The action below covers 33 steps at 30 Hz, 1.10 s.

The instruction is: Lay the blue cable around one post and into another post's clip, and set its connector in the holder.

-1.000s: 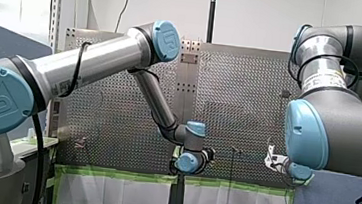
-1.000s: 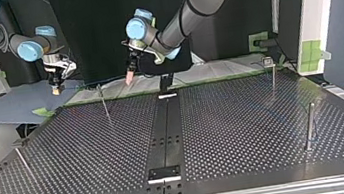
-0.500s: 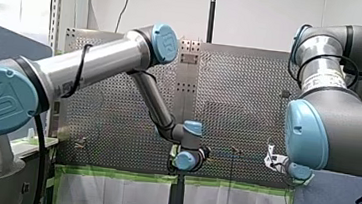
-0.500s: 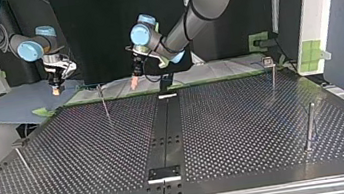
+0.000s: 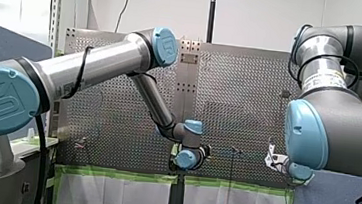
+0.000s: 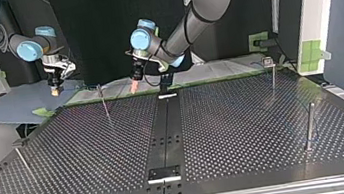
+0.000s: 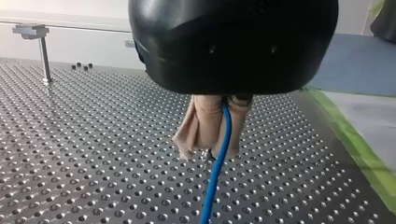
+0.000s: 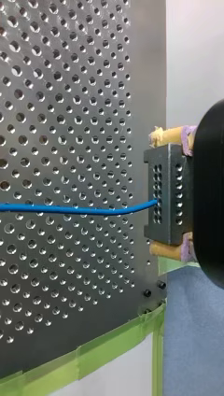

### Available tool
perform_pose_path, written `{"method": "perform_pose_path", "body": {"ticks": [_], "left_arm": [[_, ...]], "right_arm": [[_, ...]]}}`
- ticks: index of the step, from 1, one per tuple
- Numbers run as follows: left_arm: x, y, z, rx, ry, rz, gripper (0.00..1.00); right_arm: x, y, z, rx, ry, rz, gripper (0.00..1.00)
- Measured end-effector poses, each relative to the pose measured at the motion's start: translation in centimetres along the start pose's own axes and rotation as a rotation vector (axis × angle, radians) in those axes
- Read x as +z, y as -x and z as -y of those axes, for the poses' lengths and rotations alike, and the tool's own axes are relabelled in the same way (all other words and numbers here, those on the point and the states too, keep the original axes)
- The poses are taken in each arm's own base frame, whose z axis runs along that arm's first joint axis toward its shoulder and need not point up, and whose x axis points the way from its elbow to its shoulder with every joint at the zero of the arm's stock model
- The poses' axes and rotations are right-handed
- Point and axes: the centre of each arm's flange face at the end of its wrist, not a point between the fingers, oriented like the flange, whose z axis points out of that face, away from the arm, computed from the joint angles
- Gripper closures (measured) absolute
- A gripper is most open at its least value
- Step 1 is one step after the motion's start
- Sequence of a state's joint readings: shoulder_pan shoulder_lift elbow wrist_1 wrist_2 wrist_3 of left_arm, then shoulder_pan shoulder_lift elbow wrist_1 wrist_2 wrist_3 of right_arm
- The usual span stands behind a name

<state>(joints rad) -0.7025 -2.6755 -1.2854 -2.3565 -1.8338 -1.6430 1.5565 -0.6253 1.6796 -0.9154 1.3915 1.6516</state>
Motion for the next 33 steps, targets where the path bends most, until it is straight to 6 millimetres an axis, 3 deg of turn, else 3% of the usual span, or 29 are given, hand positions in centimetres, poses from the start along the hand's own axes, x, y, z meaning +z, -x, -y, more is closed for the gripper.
{"method": "perform_pose_path", "body": {"ticks": [10,23,33], "left_arm": [[0.8,0.3,-1.1,-0.008,0.014,0.008,0.99],[3.2,1.7,-2.8,0.025,0.053,0.015,0.99],[3.4,1.7,-3.1,0.017,0.043,0.000,0.99]], "right_arm": [[0.2,-0.2,-0.3,0.022,0.002,-0.015,1.00],[1.6,-1.4,-0.3,0.041,-0.008,-0.043,1.00],[1.7,-1.4,-0.4,0.039,-0.008,-0.045,1.00]]}}
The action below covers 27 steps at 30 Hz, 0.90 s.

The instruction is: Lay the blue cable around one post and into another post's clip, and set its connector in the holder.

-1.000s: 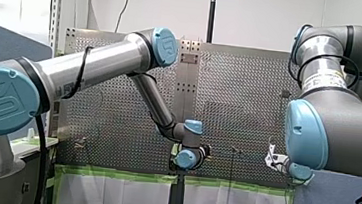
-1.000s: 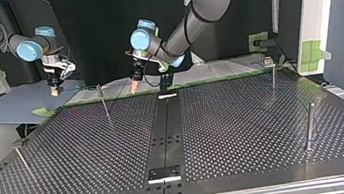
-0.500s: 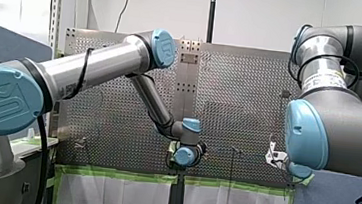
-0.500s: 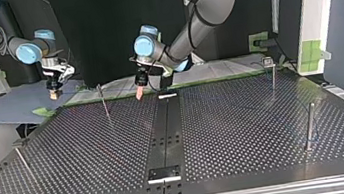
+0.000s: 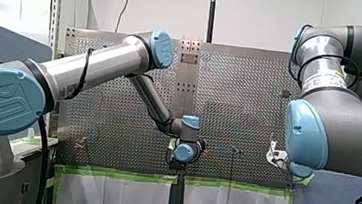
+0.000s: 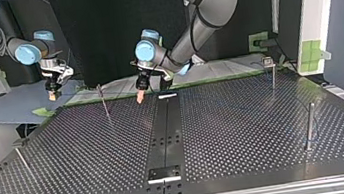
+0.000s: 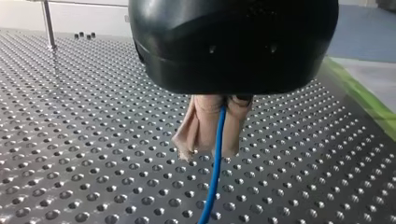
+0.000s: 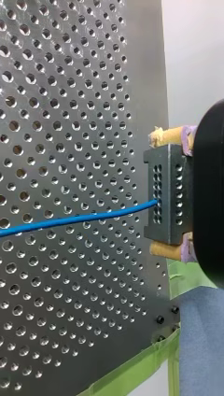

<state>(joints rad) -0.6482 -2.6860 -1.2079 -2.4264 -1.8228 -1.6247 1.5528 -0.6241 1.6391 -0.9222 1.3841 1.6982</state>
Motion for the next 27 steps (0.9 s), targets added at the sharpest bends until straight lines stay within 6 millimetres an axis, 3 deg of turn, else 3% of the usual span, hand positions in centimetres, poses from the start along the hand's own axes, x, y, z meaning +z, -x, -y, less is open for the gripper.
{"method": "perform_pose_path", "body": {"ticks": [2,3,5,6,8,9,10,27], "left_arm": [[-0.1,0.0,0.1,-0.006,-0.010,-0.006,0.80],[-0.1,-0.1,0.1,-0.009,-0.015,-0.009,0.80],[-0.2,-0.2,0.3,-0.018,-0.030,-0.018,0.45],[-0.2,-0.2,0.3,-0.022,-0.037,-0.021,0.45],[-0.3,-0.3,0.5,-0.033,-0.055,-0.029,0.08],[-0.4,-0.3,0.5,-0.039,-0.063,-0.033,0.08],[-0.4,-0.4,0.6,-0.045,-0.071,-0.037,0.00],[-2.1,-1.6,1.9,0.078,-0.249,-0.173,0.00]], "right_arm": [[0.0,0.0,0.1,-0.001,-0.001,0.000,1.00],[0.0,0.0,0.1,-0.001,-0.002,0.001,1.00],[0.0,0.1,0.2,-0.002,-0.006,0.002,1.00],[0.0,0.1,0.2,-0.002,-0.009,0.003,1.00],[0.0,0.1,0.4,-0.002,-0.014,0.005,1.00],[0.0,0.1,0.4,-0.002,-0.016,0.005,1.00],[-0.1,0.1,0.5,-0.002,-0.018,0.006,1.00],[-0.1,0.3,0.9,0.000,-0.032,0.009,1.00]]}}
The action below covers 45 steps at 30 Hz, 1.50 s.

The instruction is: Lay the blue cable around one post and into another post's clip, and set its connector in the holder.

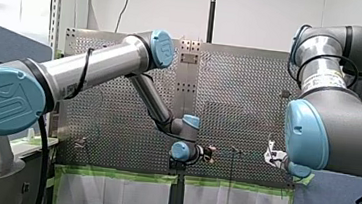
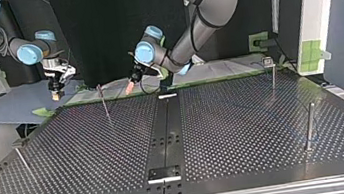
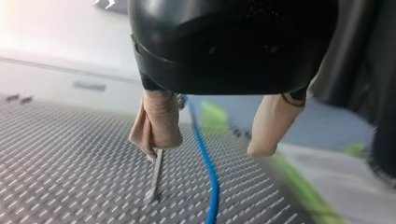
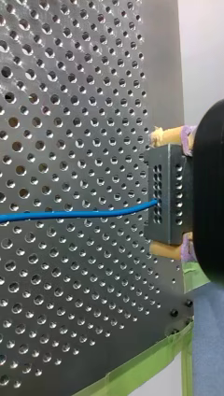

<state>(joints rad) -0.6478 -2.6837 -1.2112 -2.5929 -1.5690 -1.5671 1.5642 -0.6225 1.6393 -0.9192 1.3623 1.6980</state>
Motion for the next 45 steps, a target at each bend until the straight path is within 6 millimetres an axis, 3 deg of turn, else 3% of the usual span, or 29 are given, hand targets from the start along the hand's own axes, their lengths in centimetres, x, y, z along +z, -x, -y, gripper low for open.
{"method": "perform_pose_path", "body": {"ticks": [8,21,32,45], "left_arm": [[-1.4,-0.4,0.6,0.084,-0.050,-0.081,0.00],[-3.8,4.0,-0.4,0.021,-0.005,0.005,0.00],[-4.9,3.4,1.2,-0.079,-0.081,0.049,0.00],[-4.9,3.5,1.3,-0.100,-0.095,0.052,0.00]], "right_arm": [[0.0,0.1,0.2,0.001,-0.005,0.003,1.00],[-0.1,0.2,0.6,0.001,-0.013,0.005,1.00],[-0.1,0.2,0.6,0.002,-0.015,0.005,1.00],[-0.1,0.3,0.7,0.002,-0.015,0.008,1.00]]}}
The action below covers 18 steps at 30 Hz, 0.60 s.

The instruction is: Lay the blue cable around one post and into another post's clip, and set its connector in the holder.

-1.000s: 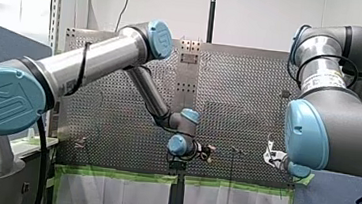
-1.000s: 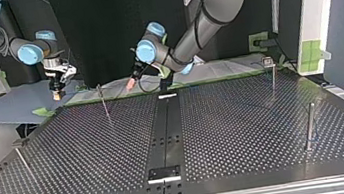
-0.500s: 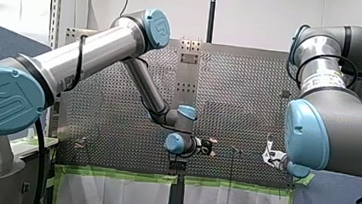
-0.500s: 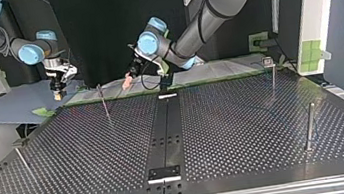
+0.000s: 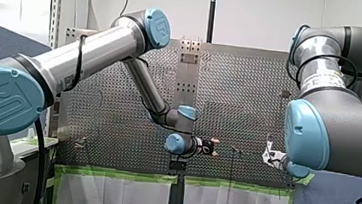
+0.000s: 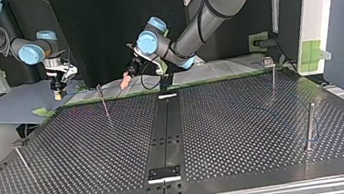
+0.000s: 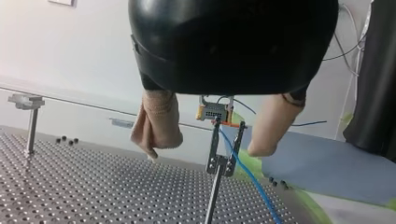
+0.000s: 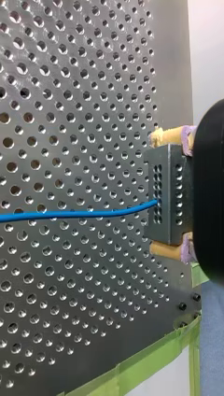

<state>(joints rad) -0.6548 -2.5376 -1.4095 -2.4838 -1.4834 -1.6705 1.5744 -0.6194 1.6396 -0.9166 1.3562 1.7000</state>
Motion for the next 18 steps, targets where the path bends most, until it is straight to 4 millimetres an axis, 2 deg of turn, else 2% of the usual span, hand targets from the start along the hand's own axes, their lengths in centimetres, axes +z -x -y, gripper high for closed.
{"method": "perform_pose_path", "body": {"ticks": [18], "left_arm": [[0.03,0.03,-0.14,-0.007,0.004,0.002,0.00]], "right_arm": [[-0.03,0.15,0.06,0.000,-0.002,0.003,1.00]]}}
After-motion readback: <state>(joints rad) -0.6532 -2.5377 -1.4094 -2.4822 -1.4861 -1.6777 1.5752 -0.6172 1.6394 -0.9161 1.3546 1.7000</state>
